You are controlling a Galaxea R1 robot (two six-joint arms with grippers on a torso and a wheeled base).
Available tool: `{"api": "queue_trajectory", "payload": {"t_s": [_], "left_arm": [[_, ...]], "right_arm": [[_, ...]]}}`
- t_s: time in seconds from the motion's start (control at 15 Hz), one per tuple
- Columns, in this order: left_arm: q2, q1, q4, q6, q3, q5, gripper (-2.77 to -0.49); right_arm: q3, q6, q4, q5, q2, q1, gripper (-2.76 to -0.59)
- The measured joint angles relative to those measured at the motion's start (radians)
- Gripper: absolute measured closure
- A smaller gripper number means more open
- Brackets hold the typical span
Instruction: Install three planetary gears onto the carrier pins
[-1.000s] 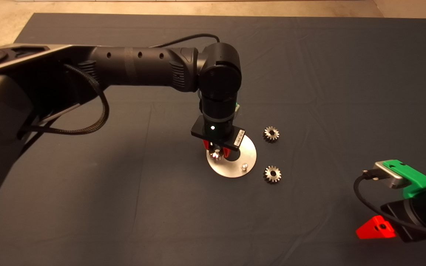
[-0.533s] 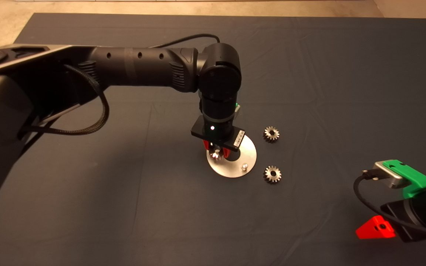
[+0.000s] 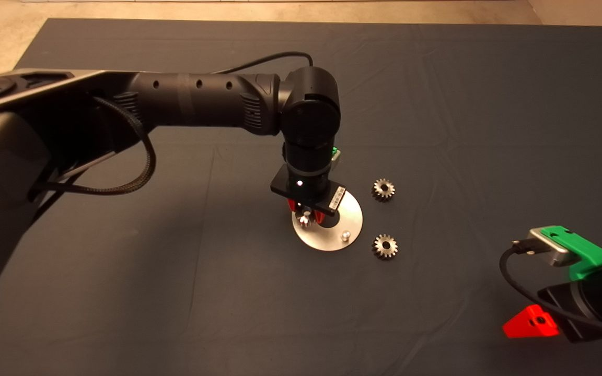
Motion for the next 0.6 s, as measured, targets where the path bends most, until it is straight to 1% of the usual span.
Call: {"api": "queue_trajectory", "payload": {"t_s": [0.07, 0.4, 0.6], "left_arm": [[0.0, 0.0, 0.007, 0.002, 0.0, 0.0, -0.99], [0.0, 0.0, 0.02, 0.024, 0.0, 0.0, -0.99], [0.0, 0.001, 0.022, 0.027, 0.0, 0.0, -0.99]], "right_arm": [[0.0, 0.0, 0.001, 0.0, 0.0, 0.0, -2.74], [0.0, 0.0, 0.001, 0.0, 0.0, 0.0, -2.74], [0.0, 0.0, 0.003, 0.0, 0.0, 0.0, -2.74]]}}
